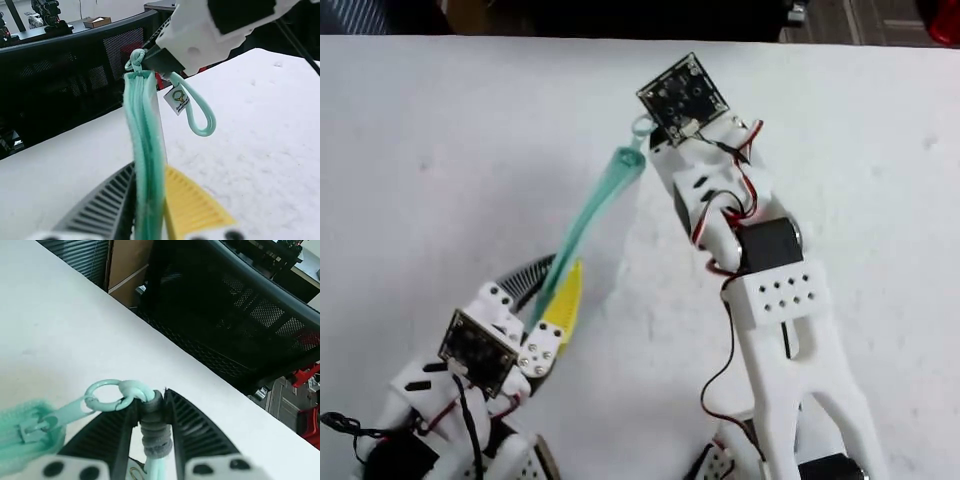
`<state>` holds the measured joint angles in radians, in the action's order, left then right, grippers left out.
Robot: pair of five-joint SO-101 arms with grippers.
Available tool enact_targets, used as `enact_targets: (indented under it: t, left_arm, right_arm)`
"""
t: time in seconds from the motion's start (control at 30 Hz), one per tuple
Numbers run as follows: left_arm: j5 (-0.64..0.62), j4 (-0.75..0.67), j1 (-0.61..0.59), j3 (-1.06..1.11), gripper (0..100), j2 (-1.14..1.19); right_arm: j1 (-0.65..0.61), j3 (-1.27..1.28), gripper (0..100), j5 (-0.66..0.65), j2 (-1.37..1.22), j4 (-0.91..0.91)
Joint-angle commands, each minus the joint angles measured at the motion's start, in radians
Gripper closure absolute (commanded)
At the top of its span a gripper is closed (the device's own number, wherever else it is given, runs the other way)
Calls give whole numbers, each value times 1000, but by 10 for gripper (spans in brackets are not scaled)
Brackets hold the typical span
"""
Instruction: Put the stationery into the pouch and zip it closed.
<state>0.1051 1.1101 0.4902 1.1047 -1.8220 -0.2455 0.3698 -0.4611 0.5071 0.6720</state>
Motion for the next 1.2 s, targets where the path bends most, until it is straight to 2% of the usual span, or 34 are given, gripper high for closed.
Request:
enact_targets:
  t: [0.0, 0.77, 0.83, 1.0, 1.17]
  left_arm:
    - [3, 5, -7, -6, 979, -10]
    - [-2, 11, -13, -6, 979, -10]
    - [-2, 11, -13, -6, 979, -10]
    - [2, 11, -13, 0, 979, -10]
    - [5, -6, -13, 20, 979, -10]
  right_arm:
    - [105, -52, 982, -12, -19, -44]
    - [120, -51, 979, -6, -13, 7]
    - [116, -52, 943, -6, -10, 47]
    - [147, -51, 743, -11, -16, 127]
    - [265, -51, 723, -12, -15, 186]
